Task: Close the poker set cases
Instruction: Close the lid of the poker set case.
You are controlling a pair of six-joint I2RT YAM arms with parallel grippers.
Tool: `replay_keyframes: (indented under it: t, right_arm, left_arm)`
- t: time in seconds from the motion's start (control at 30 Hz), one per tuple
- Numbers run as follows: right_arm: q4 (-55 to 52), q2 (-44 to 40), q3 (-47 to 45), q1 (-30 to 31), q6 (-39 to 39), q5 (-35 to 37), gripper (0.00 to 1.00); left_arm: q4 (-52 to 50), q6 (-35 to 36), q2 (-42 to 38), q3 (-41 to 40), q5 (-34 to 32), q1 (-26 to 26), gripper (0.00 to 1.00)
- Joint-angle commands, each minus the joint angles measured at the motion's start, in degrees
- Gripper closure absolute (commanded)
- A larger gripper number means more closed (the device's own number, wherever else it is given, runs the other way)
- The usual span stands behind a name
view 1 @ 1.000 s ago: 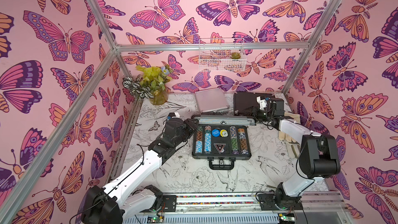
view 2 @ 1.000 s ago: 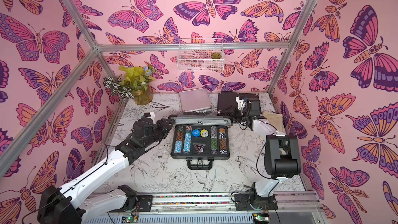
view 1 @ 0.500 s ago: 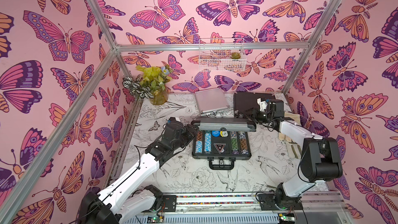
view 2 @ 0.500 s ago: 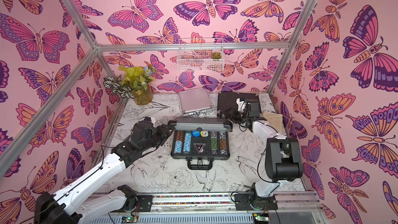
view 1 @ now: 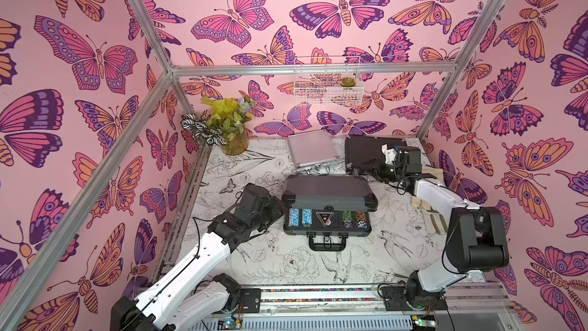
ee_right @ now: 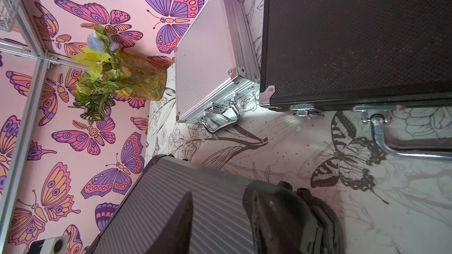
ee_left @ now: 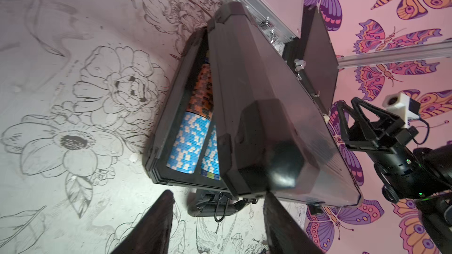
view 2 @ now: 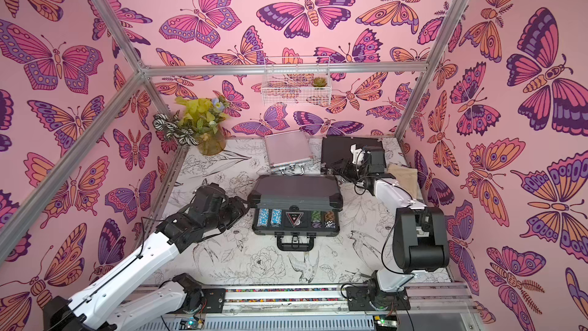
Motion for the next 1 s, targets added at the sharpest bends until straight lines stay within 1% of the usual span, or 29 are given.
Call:
replay_keyframes:
  t: [0.0, 0.1, 0.2, 0.3, 0.33, 0.4, 0.57, 0.63, 0.77, 0.97]
  right_arm:
    - [-1.0, -1.0, -0.1, 0.8, -1.7, 0.9, 0.58]
    - [-1.6, -1.2, -0.7, 1.2, -2.6, 1.5, 0.58]
    - [-2.2, -1.2, -0.7, 1.6, -3.0, 1.3, 0.58]
    - [-2.7, -1.2, -0.8, 2.5, -3.4, 1.8, 0.58]
    - [-3.0, -2.8, -0.7, 3.1, -3.7, 2.0, 0.58]
    - [-4.1, -3.1, -0.5, 4.5, -4.3, 2.4, 0.58]
    - [-3.9, -3.5, -1.3, 9.7, -4.1, 3.8, 0.59]
    - [-3.4, -3.6, -1.7, 12.2, -3.9, 3.8, 0.59]
    - [-4.3, -2.6, -0.6, 17.2, -4.4, 4.0, 0.59]
    - [-4.2, -2.4, 0.1, 23.3, -3.8, 3.7, 0.60]
  left_arm:
    - [-4.1, 1.1, 0.3, 0.6, -6.1, 1.5, 0.41]
    - [-4.1, 1.9, 0.6, 1.2, -6.1, 1.6, 0.41]
    - [-3.2, 3.8, 2.7, 2.2, -5.3, 1.9, 0.41]
    - [-1.0, 7.9, 6.2, 3.6, -4.1, 2.0, 0.44]
    - [0.0, 9.8, 7.5, 4.2, -3.3, 1.9, 0.45]
    - [0.6, 12.7, 10.5, 5.9, -1.8, 1.8, 0.49]
    - [1.6, 18.9, 16.8, 9.7, -0.2, 0.3, 0.58]
    - [2.0, 20.9, 19.8, 10.6, 0.2, -0.2, 0.59]
    - [3.1, 22.5, 23.9, 10.9, 1.0, -0.4, 0.60]
    - [5.7, 22.4, 25.6, 7.4, 1.0, -0.4, 0.60]
